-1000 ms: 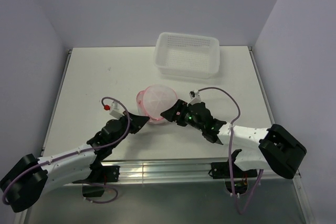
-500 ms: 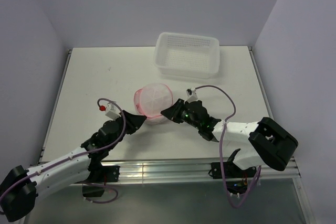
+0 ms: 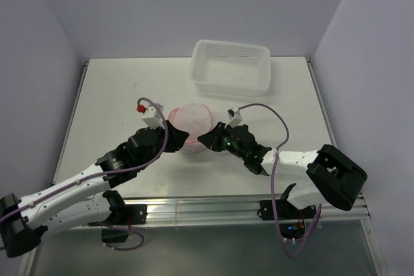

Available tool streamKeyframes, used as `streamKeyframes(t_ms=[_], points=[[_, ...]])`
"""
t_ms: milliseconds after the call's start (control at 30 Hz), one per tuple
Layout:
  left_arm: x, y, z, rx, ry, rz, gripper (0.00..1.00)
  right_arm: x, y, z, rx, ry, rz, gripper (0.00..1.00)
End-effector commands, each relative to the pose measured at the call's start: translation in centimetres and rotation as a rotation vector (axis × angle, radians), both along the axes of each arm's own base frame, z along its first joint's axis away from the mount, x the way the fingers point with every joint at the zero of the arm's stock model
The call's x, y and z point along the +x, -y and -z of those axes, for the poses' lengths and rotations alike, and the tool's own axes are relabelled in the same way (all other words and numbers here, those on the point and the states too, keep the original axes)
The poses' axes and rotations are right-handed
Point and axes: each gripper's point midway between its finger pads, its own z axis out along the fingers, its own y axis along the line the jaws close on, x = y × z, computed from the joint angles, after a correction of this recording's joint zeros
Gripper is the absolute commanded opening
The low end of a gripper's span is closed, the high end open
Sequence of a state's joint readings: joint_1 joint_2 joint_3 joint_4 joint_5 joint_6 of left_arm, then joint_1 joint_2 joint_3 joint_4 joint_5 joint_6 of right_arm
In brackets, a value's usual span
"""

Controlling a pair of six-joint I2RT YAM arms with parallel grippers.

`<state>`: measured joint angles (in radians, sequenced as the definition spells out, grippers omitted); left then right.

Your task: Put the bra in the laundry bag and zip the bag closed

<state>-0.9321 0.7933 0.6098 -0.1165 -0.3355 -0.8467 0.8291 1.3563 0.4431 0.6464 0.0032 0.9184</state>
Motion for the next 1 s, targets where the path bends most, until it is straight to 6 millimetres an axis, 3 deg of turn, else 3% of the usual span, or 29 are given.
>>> streamKeyframes(t_ms=[0, 167, 267, 367, 600, 967], points=[[1.0, 1.8, 0.4, 0.199, 0.084, 0.083, 0.27, 0.6, -0.3, -2.3, 0.018, 0.091, 0.003, 0.14], [1.7, 4.7, 1.5, 0.291, 0.14, 0.209, 0.22, 0.4, -0.3, -2.3, 0.003, 0.096, -0.009, 0.05], [2.0, 5.3, 3.0, 0.33, 0.121, 0.228, 0.27, 0.4, -0.3, -2.3, -0.004, 0.1, -0.011, 0.01], [1.9, 6.0, 3.8, 0.334, 0.131, 0.266, 0.39, 0.4, -0.3, -2.3, -0.005, 0.102, -0.015, 0.0], [2.2, 6.0, 4.7, 0.384, 0.137, 0.276, 0.43, 0.5, -0.7, -2.1, -0.002, 0.092, -0.025, 0.0], [2.6, 5.3, 5.7, 0.449, 0.13, 0.265, 0.38, 0.1, -0.7, -2.3, 0.0, 0.096, -0.043, 0.0]])
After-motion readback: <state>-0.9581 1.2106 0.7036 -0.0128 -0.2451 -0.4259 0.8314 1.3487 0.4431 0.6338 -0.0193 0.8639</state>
